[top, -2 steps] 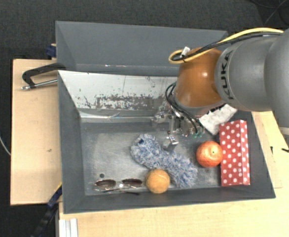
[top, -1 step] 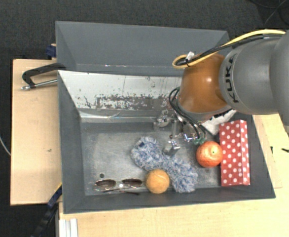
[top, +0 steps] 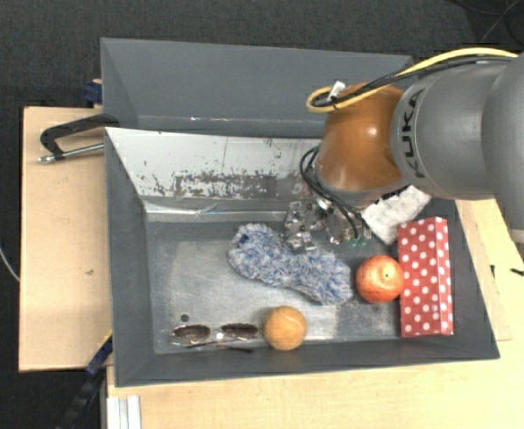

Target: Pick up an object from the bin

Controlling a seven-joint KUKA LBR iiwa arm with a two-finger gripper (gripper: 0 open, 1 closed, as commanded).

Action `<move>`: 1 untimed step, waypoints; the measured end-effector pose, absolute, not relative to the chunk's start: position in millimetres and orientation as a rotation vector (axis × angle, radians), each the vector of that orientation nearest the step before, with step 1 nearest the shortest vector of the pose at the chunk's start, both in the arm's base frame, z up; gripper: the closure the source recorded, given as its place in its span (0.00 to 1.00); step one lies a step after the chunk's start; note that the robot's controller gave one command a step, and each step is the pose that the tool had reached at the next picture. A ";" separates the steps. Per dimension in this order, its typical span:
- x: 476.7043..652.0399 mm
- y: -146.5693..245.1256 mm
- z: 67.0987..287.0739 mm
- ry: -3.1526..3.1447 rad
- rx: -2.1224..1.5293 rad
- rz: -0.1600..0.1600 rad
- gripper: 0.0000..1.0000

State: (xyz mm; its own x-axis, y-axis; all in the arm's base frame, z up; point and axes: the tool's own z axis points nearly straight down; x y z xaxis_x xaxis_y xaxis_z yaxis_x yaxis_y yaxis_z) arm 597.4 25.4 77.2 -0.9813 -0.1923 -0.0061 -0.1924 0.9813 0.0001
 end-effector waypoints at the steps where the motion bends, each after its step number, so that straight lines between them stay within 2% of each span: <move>1: 597.4 25.4 77.2 3.121 -0.303 0.001 1.00</move>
Offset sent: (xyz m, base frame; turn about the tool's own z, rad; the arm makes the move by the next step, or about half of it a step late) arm 0.0003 0.0000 0.0560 0.0000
